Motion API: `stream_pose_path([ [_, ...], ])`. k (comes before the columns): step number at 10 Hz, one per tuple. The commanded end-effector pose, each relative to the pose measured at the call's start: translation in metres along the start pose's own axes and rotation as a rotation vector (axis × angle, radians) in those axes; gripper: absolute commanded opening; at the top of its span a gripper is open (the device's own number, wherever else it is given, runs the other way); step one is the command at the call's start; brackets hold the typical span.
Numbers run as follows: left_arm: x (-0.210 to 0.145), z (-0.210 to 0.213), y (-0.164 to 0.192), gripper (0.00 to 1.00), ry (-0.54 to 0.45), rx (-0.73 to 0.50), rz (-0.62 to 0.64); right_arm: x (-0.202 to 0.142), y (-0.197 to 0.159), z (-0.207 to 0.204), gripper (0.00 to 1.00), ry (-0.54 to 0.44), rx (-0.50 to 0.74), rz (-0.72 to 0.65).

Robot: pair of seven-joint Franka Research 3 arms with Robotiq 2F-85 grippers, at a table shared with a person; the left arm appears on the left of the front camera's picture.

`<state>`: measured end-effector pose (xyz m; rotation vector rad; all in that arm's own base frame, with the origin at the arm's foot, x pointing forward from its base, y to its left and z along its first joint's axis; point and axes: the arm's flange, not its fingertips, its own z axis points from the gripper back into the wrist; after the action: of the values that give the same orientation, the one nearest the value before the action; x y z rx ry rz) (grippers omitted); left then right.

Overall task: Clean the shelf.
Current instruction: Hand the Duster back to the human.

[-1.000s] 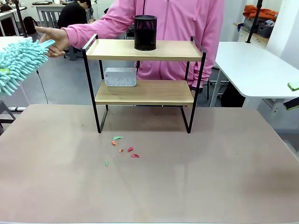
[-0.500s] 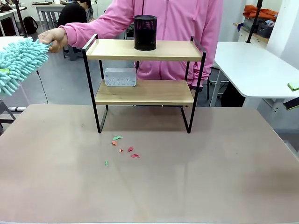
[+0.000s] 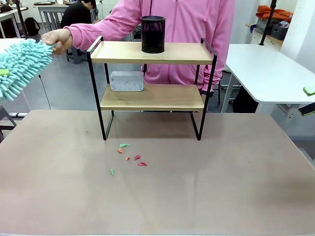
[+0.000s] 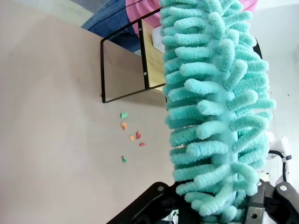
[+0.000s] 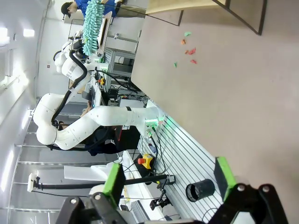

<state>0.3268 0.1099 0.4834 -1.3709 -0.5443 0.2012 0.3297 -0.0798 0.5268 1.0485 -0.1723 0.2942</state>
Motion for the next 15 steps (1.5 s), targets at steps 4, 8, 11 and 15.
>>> stream_pose_path([
  [4, -0.003, 0.003, -0.003, 1.0, 0.006, -0.007, -0.011, 0.002, 0.0, 0.003, 1.0, 0.001, 0.012, 0.02],
  [8, -0.01, 0.006, -0.008, 1.0, 0.021, -0.03, -0.024, 0.002, 0.0, 0.003, 1.0, 0.001, 0.012, 0.02],
  [11, -0.027, -0.003, -0.005, 1.0, 0.053, -0.055, -0.016, 0.002, 0.0, 0.003, 1.0, 0.001, 0.012, 0.02],
  [15, -0.068, -0.093, 0.007, 1.0, 0.243, -0.09, 0.002, 0.011, 0.001, -0.058, 1.0, -0.031, 0.018, -0.094],
])
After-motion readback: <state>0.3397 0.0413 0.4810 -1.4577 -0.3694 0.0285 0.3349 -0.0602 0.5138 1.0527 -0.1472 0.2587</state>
